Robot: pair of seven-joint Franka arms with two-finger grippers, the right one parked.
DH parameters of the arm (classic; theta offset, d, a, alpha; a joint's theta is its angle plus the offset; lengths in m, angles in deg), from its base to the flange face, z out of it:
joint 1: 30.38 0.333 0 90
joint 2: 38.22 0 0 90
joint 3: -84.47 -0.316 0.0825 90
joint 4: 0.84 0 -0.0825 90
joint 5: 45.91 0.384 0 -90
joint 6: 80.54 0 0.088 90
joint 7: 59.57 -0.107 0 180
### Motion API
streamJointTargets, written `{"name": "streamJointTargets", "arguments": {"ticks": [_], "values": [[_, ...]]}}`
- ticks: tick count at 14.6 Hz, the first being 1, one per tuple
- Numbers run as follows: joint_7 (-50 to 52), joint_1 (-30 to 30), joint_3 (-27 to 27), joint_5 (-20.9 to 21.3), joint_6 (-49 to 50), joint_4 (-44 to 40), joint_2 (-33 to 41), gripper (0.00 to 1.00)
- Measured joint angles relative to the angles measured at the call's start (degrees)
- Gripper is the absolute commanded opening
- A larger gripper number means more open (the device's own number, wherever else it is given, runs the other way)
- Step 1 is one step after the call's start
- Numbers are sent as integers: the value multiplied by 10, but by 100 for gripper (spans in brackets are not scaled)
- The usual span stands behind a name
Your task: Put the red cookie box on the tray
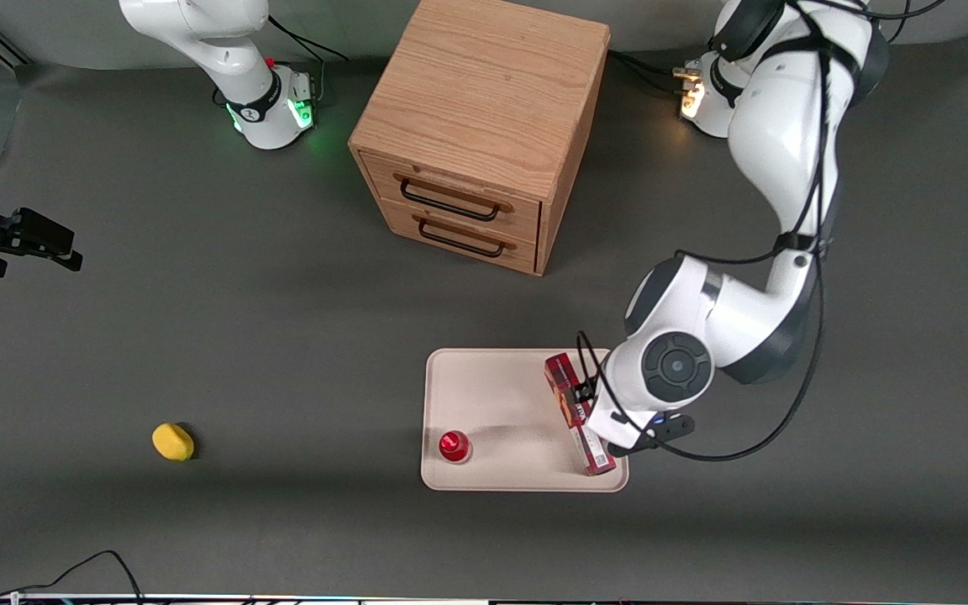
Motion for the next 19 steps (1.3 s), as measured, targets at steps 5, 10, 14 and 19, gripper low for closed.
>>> {"name": "streamJointTargets", "arguments": {"ticks": [5,10,14,19], "values": [[-131,43,-11,-6,156,0,115,100],[-312,73,-93,-12,164,158,279,100],[-421,72,-170,-15,107,323,406,100],[-569,72,-262,-16,35,423,495,100]]}}
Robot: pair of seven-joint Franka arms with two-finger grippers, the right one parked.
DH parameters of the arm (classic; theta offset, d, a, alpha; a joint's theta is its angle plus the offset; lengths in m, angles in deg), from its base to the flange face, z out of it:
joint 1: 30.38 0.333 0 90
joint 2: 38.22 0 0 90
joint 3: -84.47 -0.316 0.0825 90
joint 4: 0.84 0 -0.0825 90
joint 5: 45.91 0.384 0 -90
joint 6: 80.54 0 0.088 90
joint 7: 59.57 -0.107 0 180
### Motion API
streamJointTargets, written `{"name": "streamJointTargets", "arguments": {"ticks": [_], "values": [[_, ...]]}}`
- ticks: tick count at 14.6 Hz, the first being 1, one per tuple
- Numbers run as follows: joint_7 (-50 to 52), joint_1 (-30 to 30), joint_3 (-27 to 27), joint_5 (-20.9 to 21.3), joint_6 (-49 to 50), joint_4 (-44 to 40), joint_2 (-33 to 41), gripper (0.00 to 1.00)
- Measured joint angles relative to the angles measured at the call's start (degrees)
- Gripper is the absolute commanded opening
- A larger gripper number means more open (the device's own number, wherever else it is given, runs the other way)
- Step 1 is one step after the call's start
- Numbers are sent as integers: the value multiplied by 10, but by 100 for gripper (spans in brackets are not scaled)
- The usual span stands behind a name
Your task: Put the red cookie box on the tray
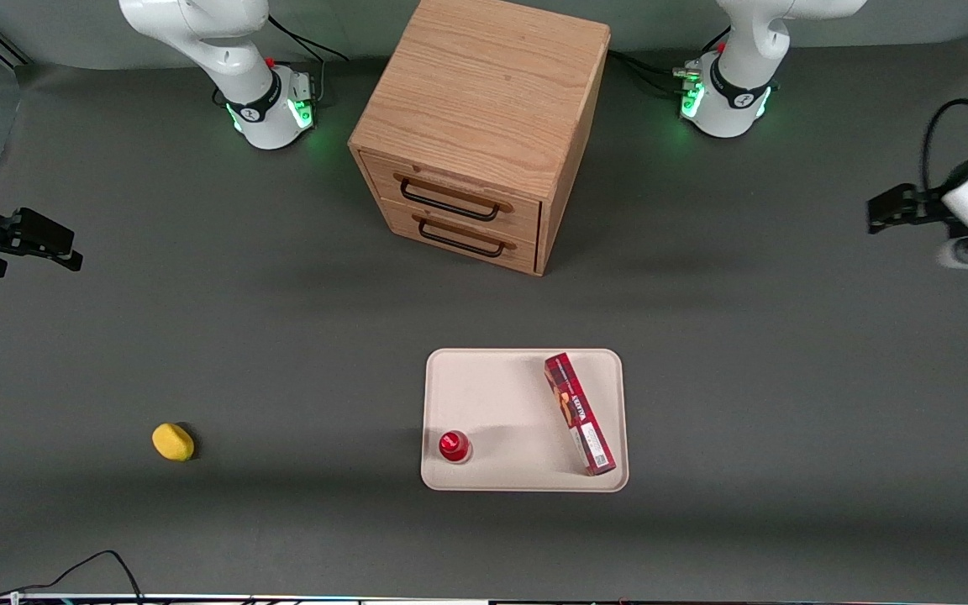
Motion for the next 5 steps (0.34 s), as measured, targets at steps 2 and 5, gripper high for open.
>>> {"name": "streamJointTargets", "arguments": {"ticks": [2,5], "values": [[-17,0,-10,-3,-11,4,2,100],[-5,-8,-9,-16,-13,7,-1,100]]}}
